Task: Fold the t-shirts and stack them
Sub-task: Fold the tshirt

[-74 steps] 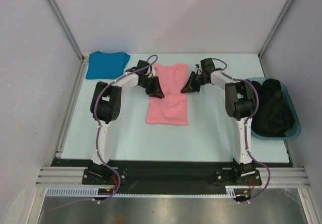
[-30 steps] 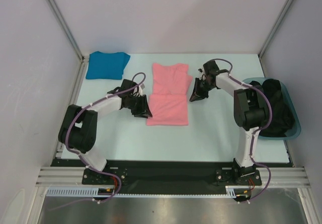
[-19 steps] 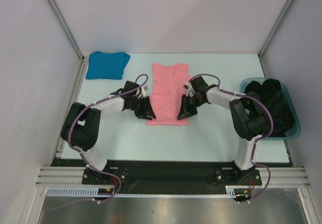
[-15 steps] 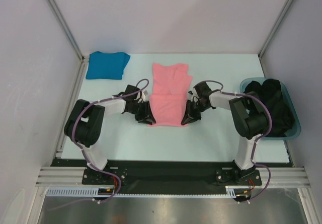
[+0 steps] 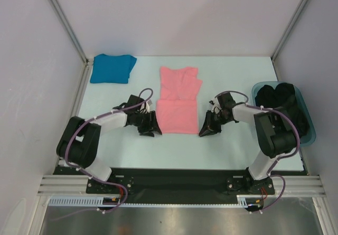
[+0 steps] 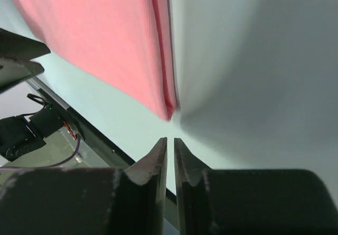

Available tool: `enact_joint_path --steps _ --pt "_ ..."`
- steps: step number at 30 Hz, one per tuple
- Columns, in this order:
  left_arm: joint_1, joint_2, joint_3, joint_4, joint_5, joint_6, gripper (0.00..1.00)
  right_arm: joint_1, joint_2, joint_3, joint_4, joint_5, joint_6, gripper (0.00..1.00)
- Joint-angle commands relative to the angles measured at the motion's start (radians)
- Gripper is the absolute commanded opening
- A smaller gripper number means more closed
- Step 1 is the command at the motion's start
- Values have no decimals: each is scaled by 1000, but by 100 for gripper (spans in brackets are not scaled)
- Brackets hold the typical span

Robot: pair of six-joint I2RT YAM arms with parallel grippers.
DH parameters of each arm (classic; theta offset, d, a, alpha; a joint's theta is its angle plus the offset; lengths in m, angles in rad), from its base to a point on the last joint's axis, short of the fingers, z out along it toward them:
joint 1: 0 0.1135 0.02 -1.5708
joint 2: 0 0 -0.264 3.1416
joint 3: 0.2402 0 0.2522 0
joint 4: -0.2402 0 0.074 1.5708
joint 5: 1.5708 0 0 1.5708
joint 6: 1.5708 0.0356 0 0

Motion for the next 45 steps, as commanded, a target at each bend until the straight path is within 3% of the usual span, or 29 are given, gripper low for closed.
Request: enact_joint_path --steps 1,3,4,6,19,26,31,33,37,44,45 --pt "-9 -114 -21 -158 -91 21 56 -18 -105 -19 -63 42 -29 17" --pt "-9 -146 -15 -184 -88 19 59 -22 -148 -37 -67 40 -19 29" --pt "-8 -148 -16 -186 -88 -1 65 -26 -162 -60 -36 34 1 45" --pt "-6 -139 -16 -181 -85 -12 67 -26 -152 -66 -13 33 6 50" --pt "68 79 -1 -65 -59 -104 66 -22 8 -85 223 -13 201 53" --pt "68 94 4 -82 -107 -147 60 1 32 -82 231 25 242 49" --pt "68 139 -1 -59 -111 -159 49 15 54 -88 243 39 264 45" --pt "68 146 1 -48 -103 -153 42 27 58 -85 251 43 265 44" --pt "68 174 27 -65 -113 -107 0 31 77 -74 237 57 251 28" --pt "39 64 -13 -98 -197 -76 0 41 -41 -128 148 92 187 0" --pt "14 23 -34 -111 -211 -79 0 44 -65 -140 138 105 181 0"
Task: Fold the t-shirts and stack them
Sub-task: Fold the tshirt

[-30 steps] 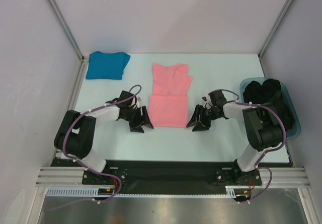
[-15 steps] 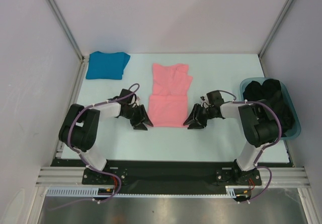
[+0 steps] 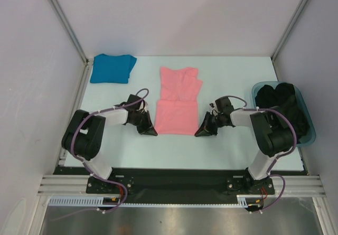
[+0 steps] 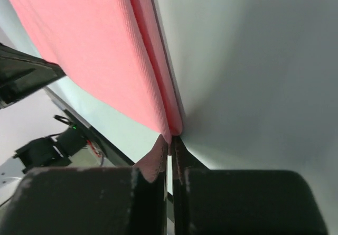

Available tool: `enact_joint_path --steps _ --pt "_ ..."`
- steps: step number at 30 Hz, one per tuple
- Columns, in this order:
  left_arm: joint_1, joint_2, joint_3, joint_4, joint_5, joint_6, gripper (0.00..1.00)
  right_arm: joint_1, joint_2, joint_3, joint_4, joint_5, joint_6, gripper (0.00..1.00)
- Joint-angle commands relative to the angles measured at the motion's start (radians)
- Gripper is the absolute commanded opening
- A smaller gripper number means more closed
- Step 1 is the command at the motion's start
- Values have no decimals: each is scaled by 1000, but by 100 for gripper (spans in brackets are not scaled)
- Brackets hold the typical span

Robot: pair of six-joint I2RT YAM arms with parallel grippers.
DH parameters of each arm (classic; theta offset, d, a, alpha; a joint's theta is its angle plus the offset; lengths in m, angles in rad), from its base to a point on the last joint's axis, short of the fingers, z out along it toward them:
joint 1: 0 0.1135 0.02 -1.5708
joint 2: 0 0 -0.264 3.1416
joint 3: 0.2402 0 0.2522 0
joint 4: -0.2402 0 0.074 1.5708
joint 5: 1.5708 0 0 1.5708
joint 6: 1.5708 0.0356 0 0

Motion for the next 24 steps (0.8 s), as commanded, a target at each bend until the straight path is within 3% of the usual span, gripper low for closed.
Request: enact_joint_path --steps 1,13,18,24 --pt "-50 -82 -70 -56 -209 53 0 15 -95 -74 -99 100 -70 0" --pt "-453 -520 -221 -210 -341 -190 0 32 -587 -312 -317 104 -81 0" --pt "-487 -645 -94 -372 -438 -184 0 35 -747 -225 -468 109 -61 0" --pt "-419 -460 214 -432 -467 -33 0 32 -636 8 -492 153 -73 0"
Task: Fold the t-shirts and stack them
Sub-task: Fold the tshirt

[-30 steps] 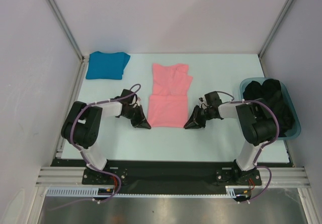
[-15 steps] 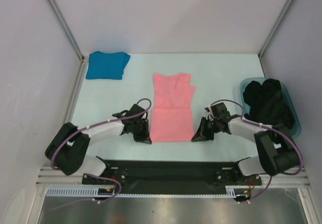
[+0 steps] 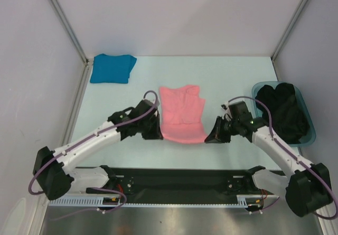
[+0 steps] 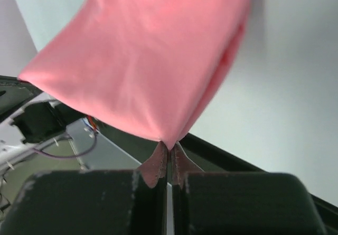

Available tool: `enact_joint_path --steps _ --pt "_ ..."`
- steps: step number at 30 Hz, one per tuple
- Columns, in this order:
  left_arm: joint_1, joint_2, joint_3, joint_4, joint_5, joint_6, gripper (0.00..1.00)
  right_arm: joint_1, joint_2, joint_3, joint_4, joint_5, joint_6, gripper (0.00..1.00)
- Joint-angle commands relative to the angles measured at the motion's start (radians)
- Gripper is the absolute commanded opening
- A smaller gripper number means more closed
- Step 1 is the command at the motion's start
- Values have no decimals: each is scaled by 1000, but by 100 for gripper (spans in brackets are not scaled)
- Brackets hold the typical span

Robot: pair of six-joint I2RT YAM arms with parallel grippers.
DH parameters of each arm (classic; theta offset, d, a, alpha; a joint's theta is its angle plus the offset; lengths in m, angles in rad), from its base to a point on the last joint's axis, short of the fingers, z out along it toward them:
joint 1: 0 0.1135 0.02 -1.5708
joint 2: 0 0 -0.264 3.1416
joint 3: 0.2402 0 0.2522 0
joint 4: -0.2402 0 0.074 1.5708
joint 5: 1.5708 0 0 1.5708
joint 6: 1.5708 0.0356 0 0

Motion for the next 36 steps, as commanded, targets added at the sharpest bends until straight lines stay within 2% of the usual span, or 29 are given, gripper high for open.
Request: enact_joint_path --steps 1,4,9,14,16,25,36 --pt "66 137 182 -49 -63 129 0 -13 91 221 -22 51 -27 0" --pt "161 259 317 -30 -29 201 0 -43 262 362 -2 54 -64 0" --pt "309 463 573 -44 40 310 0 -94 590 700 -13 42 -134 0" --pt "371 661 792 -64 86 370 0 -128 812 927 -62 34 -185 0" --pt "397 709 837 -59 109 378 0 -139 884 1010 -72 28 -186 0" --pt "437 922 983 5 242 372 0 -162 1077 1238 -83 -7 -183 0" --pt "477 1039 1063 43 235 338 0 -182 1227 1347 -33 -51 -160 1"
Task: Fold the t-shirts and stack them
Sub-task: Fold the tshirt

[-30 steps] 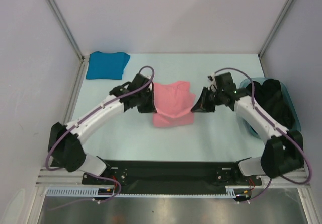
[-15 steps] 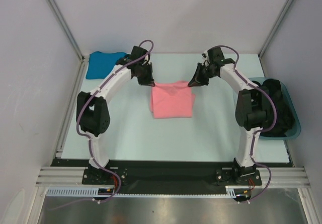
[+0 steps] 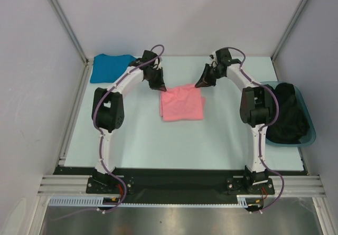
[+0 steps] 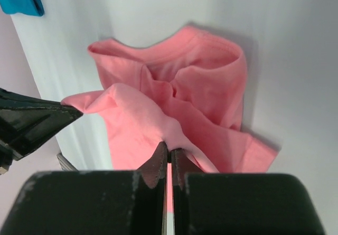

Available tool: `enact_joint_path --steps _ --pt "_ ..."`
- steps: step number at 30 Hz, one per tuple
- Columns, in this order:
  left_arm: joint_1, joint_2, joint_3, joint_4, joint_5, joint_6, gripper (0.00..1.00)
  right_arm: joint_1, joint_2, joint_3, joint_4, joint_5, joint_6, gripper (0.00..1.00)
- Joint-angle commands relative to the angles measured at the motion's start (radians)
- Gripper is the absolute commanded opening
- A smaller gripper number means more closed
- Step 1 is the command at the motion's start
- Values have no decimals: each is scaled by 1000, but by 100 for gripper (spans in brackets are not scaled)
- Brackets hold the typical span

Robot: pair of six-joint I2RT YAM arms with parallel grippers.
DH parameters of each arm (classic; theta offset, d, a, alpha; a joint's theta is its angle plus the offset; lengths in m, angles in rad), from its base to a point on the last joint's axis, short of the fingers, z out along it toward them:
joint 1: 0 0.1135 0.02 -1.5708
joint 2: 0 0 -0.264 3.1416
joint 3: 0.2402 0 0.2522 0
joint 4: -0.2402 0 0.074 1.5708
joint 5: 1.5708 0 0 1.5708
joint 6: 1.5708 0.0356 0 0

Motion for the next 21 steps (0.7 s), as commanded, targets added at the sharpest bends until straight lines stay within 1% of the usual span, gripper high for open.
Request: enact_joint_path --steps 1,7,10,11,13,15,19,20,21 --pt "36 6 73 45 -2 -9 0 -8 45 92 30 -33 10 1" --pt "68 8 76 89 -13 -29 0 -11 119 193 23 -47 27 2" --pt "79 63 122 77 17 -40 0 -13 146 215 48 -48 47 4" --pt "81 80 160 73 19 -38 0 -14 155 221 53 -56 58 4" --pt "81 118 183 73 30 -41 0 -16 175 235 80 -65 68 7" --pt "81 137 191 88 30 -49 0 -21 201 235 140 -77 96 8" --pt "95 201 214 172 30 -64 0 -31 258 247 266 -102 166 16" --pt "96 218 232 174 15 -66 3 -34 270 265 296 -112 186 19" --pt "99 233 254 171 5 -67 18 -34 293 287 319 -109 209 28"
